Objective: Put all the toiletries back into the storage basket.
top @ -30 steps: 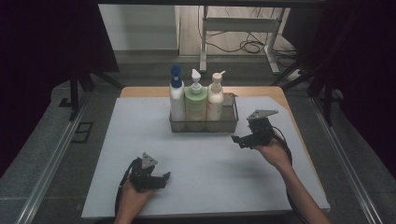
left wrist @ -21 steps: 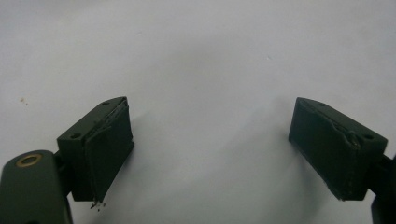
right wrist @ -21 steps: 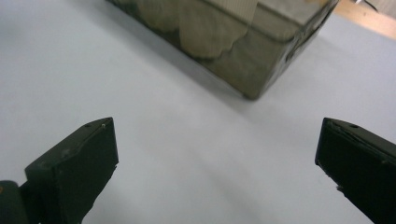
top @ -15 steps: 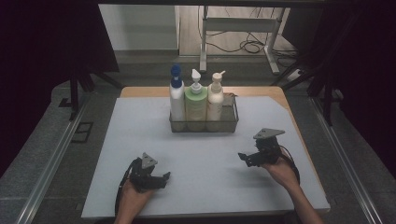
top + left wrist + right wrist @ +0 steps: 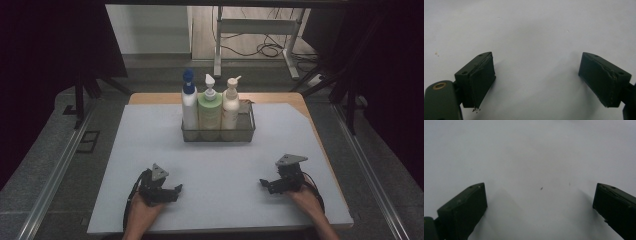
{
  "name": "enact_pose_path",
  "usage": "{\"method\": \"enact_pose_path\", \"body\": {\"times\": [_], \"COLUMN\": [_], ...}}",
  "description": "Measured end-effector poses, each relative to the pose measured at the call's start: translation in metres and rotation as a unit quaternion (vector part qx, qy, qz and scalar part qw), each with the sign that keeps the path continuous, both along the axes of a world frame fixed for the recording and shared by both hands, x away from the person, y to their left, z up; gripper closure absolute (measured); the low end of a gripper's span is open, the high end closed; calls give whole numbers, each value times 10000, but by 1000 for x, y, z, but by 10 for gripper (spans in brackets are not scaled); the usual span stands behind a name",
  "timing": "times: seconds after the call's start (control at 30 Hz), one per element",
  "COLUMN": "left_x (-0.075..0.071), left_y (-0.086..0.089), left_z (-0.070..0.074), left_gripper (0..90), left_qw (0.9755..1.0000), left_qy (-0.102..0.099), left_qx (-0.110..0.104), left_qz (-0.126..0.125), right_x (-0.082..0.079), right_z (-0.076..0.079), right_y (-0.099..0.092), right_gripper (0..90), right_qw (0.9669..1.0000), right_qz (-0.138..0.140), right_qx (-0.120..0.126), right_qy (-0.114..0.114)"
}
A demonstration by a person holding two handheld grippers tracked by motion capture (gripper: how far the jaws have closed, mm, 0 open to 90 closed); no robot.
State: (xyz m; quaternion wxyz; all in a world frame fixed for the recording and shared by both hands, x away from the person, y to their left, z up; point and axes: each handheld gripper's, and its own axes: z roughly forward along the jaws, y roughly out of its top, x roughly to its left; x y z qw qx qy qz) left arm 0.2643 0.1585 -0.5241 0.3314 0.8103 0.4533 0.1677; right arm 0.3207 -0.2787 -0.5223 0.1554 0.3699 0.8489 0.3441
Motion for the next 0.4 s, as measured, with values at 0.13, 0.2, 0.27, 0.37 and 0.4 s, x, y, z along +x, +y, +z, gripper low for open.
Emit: {"method": "enact_pose_path", "body": {"times": [0.13,0.2,0.27,0.37,0.4], "left_x": [0,0,0,0,0], "left_y": [0,0,0,0,0], "left_z": [0,0,0,0,0], "left_gripper": [132,132,132,131,131], "left_qw": [10000,10000,10000,10000,10000], "left_qy": [-1,1,2,3,10], "left_qx": [2,1,2,4,-2], "left_qz": [0,0,-2,-3,-2], "right_x": [-2,-3,-2,-2,-2], "right_z": [0,0,0,-1,-1], "right_y": [-2,-1,-2,-2,-2], "right_gripper": [12,20,17,17,17], "right_qw": [10000,10000,10000,10000,10000], "right_qz": [-46,-23,-30,-31,-32], "right_qx": [31,11,33,43,48], "right_qy": [-43,-50,-10,-13,-17]}}
